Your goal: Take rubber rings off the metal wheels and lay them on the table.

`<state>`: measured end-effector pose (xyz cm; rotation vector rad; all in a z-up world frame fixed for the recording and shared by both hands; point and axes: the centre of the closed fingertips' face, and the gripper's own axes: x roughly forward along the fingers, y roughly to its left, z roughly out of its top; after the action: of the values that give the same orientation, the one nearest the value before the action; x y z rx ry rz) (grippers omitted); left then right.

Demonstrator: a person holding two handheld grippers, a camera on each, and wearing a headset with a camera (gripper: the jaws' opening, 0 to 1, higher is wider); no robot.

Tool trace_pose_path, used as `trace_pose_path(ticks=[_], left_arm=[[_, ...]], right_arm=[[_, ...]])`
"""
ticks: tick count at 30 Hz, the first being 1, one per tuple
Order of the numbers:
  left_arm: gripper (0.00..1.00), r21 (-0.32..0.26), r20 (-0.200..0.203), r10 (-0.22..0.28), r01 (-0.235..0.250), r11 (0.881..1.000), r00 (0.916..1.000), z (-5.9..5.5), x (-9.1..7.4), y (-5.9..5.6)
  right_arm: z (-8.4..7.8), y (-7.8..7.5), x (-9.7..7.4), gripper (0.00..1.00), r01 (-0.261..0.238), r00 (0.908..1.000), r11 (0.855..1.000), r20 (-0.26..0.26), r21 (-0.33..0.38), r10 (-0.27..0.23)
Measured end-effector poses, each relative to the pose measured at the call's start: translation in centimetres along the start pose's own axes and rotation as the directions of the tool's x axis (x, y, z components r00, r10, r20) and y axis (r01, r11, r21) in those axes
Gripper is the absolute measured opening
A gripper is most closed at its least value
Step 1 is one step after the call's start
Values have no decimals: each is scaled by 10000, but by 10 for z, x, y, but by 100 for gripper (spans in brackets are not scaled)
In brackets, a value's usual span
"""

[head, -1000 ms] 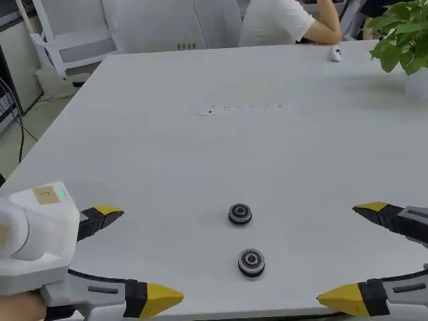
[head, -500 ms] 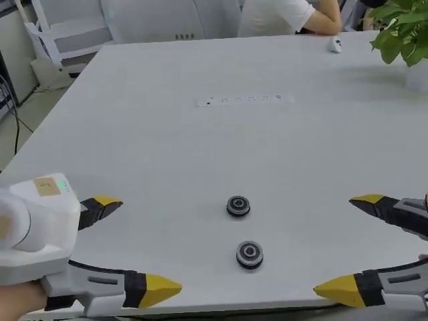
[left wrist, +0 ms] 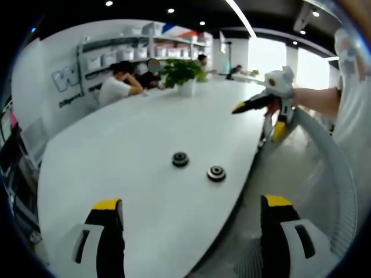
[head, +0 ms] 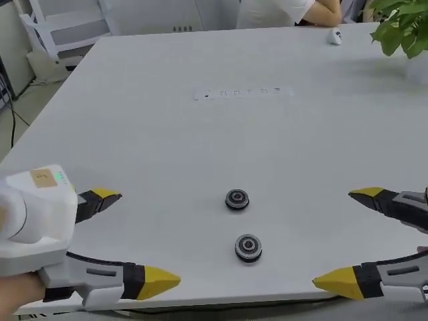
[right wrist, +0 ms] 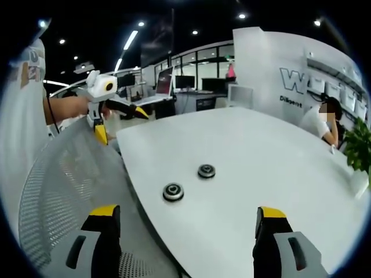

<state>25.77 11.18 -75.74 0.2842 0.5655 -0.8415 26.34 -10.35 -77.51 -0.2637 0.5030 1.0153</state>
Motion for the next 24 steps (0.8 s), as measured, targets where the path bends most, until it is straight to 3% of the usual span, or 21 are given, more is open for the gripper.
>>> trace_pose_path(ticks=[24], left_arm=[[97, 574, -104, -316, 321, 9978, 9994, 11, 7, 4]], right_arm=[[7, -7, 5, 90, -169, 9997, 9999, 156, 21, 168]])
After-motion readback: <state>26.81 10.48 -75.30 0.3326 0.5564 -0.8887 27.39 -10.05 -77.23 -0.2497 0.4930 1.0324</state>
